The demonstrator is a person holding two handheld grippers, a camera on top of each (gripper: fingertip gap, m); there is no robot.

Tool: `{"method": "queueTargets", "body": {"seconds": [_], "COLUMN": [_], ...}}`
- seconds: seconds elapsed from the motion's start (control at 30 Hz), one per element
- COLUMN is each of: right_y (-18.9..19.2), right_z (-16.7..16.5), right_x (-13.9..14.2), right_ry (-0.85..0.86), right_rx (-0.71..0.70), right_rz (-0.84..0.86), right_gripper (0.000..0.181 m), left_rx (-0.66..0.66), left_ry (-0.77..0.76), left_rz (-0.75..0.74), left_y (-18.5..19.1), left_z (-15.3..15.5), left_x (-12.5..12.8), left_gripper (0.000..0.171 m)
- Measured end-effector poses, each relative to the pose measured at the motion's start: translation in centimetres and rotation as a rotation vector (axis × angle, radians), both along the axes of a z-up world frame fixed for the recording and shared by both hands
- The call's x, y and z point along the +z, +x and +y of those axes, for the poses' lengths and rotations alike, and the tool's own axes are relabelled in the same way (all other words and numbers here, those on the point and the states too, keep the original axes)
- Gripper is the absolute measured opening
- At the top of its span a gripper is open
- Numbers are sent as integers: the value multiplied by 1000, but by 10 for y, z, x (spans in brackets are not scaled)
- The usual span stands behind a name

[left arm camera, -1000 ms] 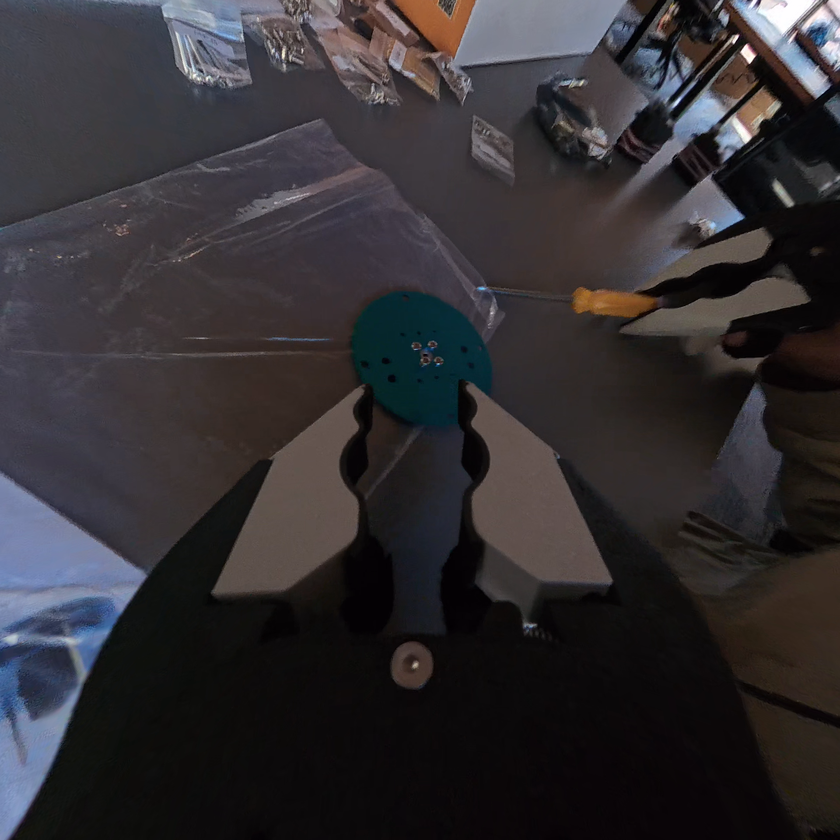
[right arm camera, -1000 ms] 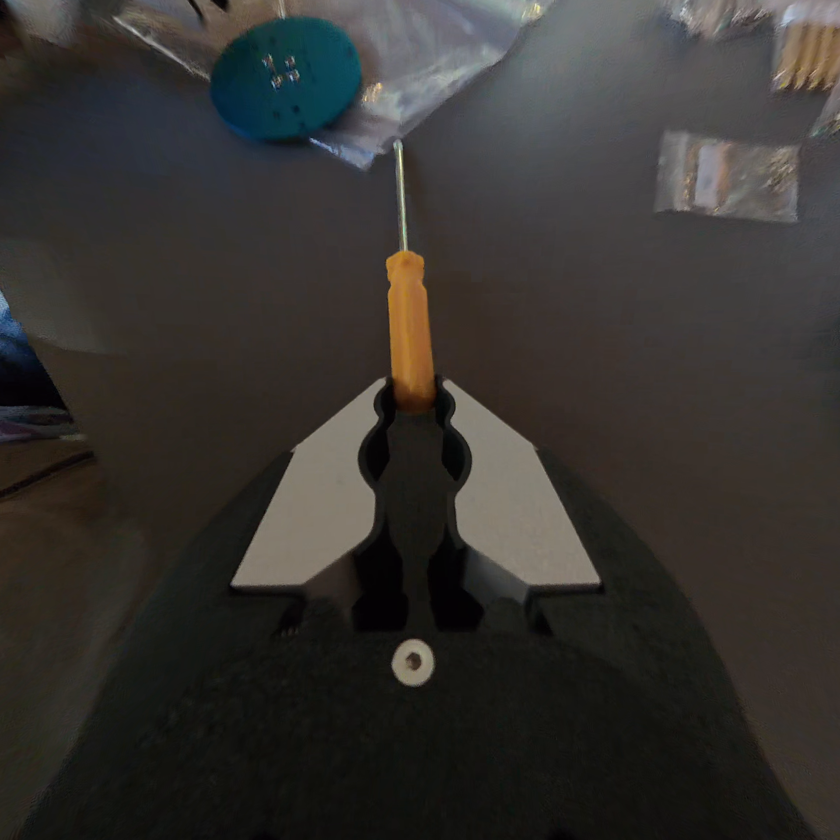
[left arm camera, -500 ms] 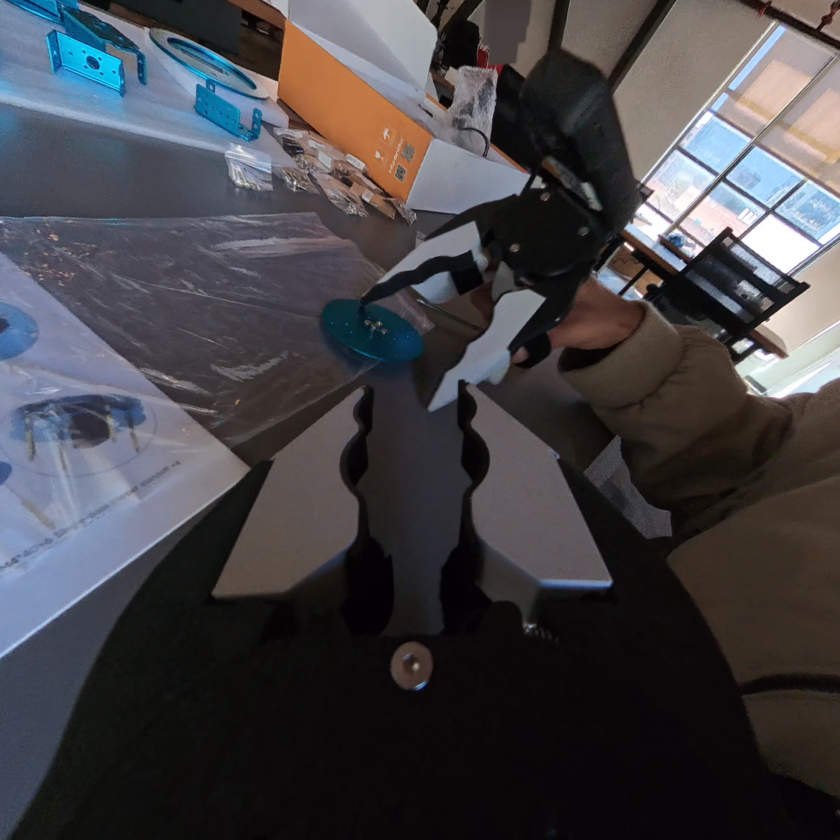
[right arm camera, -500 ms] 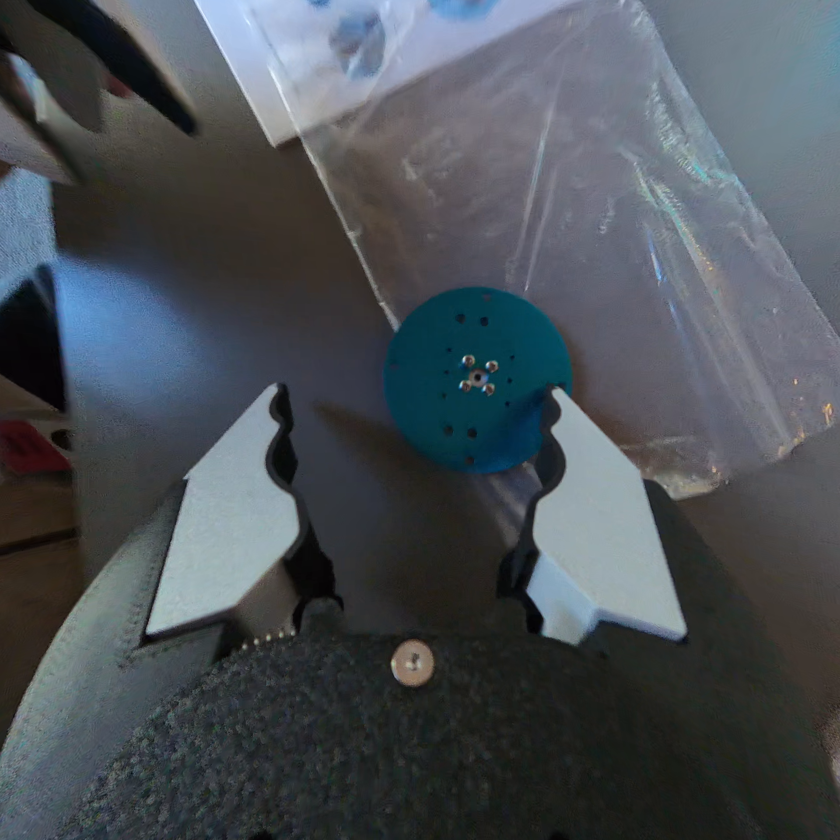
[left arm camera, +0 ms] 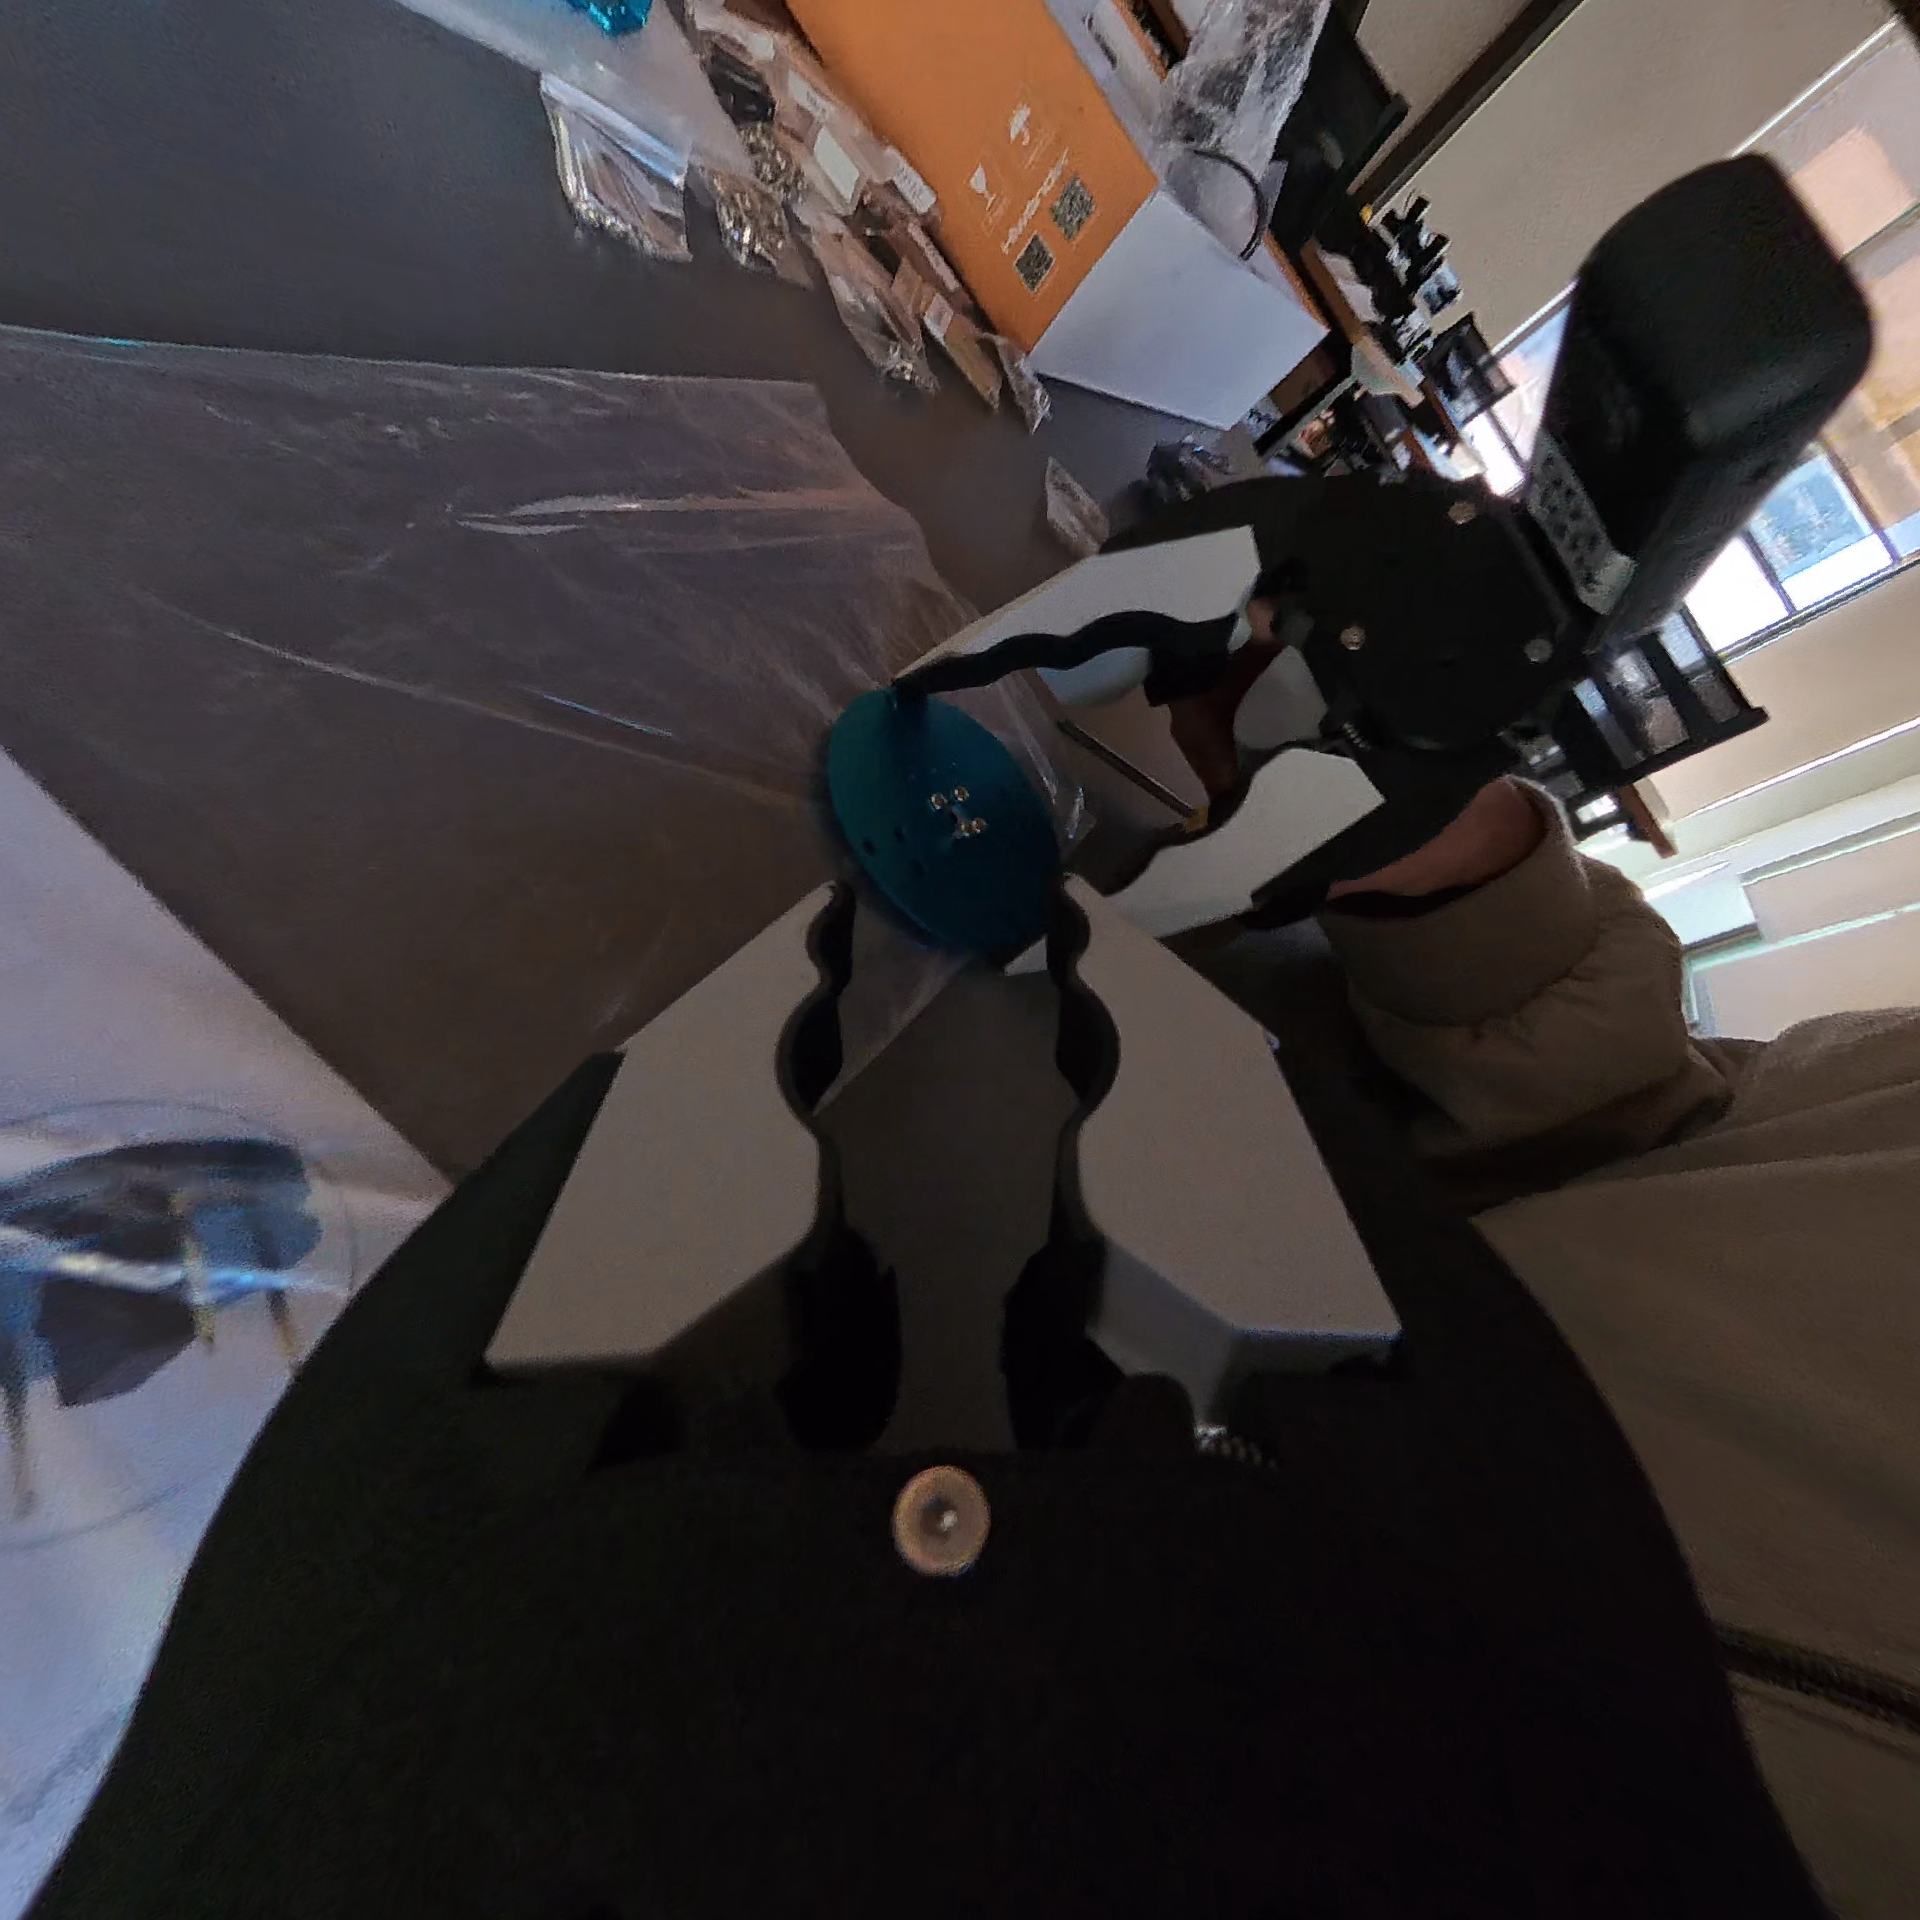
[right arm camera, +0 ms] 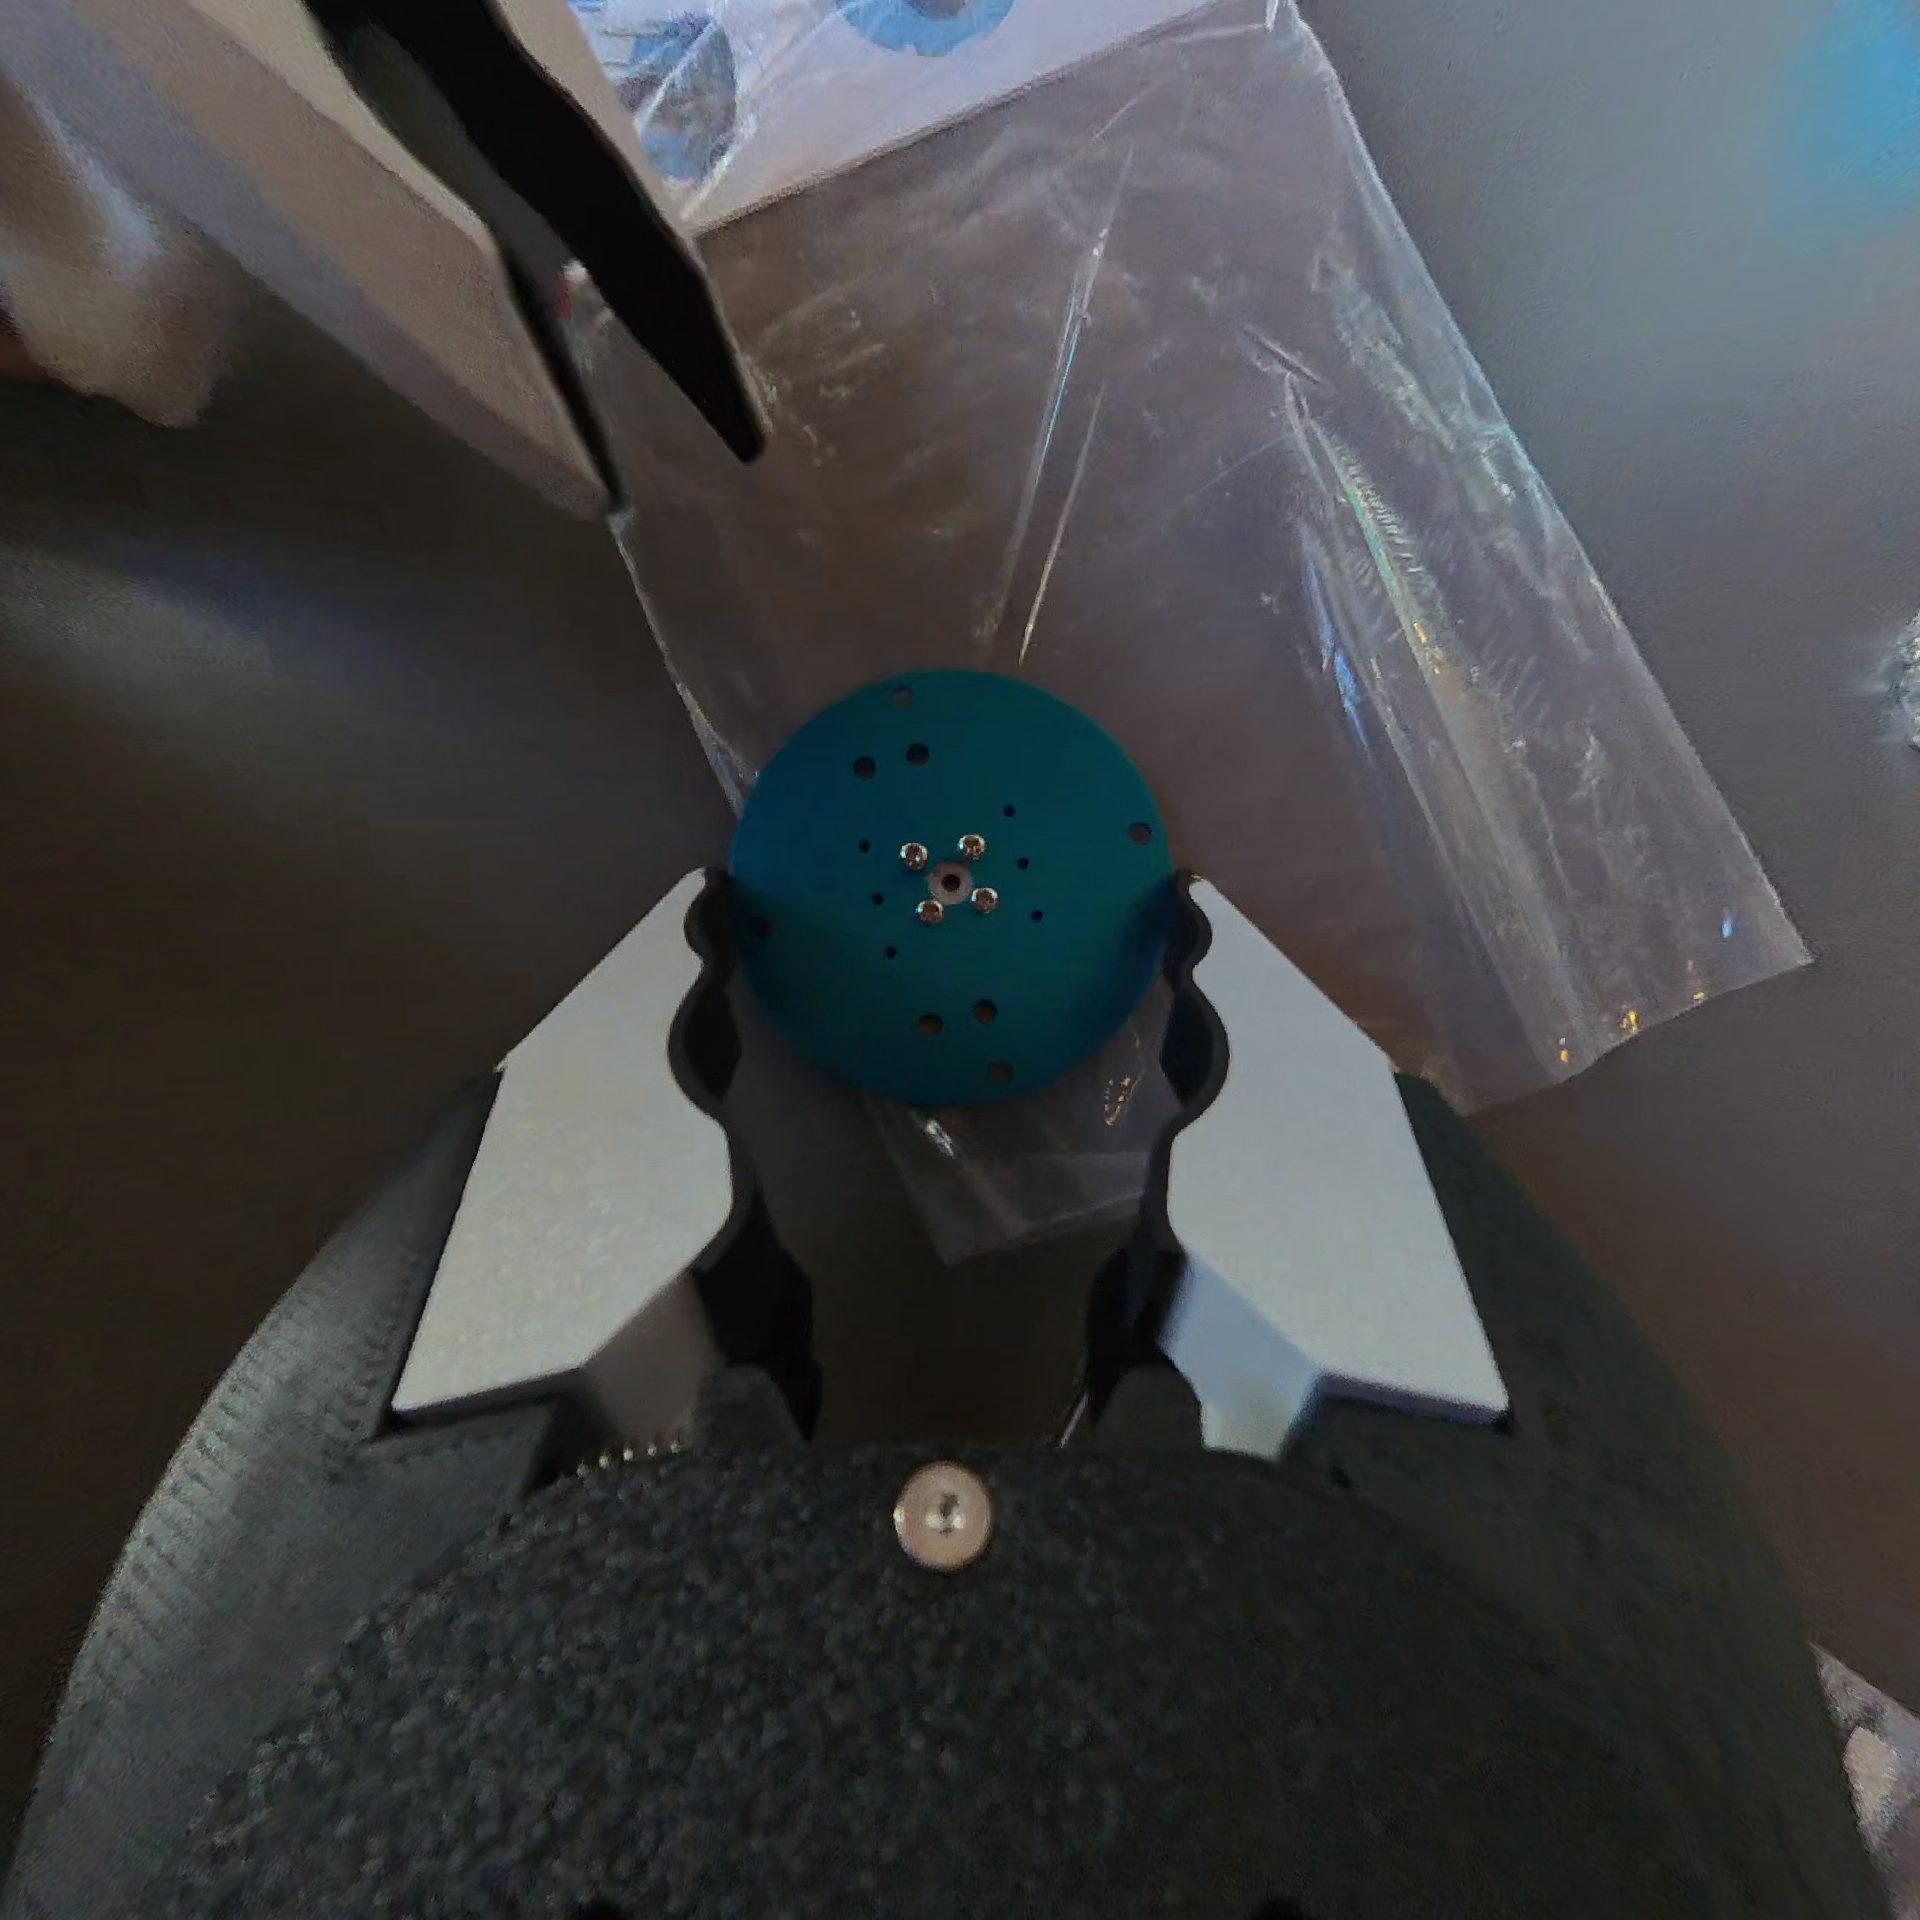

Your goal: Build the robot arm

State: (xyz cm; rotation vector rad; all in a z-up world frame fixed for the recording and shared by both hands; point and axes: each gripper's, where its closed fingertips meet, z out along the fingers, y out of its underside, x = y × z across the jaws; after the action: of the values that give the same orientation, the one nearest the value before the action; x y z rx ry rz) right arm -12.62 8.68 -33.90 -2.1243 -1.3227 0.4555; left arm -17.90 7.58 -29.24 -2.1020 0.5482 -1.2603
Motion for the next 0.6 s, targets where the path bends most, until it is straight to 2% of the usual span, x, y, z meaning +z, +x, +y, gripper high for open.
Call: {"method": "queueTargets", "body": {"seconds": [0.1,0.27,0.43,0.5,0.53,0.6], "right_y": [-1,-6,-14,-17,-17,-17], "right_z": [-2,-13,-19,-18,-18,-16], "right_x": [3,13,24,26,26,27], "right_ry": [64,269,519,563,565,574], "right_rx": [36,153,260,268,266,257], "right_rz": [-6,-36,-74,-76,-72,-55], "right_gripper": [83,82,82,82,82,82], "left_rx": [-3,-44,-199,-306,-301,-289], "left_ry": [-31,-86,-202,-225,-213,-181], "left_rz": [42,38,-96,-142,-125,-97], "left_y": [10,24,37,42,42,41], "left_z": [5,12,4,-10,-9,-4], "left_x": [-8,-14,-5,2,1,-1], "left_gripper": [37,37,36,18,6,2]}}
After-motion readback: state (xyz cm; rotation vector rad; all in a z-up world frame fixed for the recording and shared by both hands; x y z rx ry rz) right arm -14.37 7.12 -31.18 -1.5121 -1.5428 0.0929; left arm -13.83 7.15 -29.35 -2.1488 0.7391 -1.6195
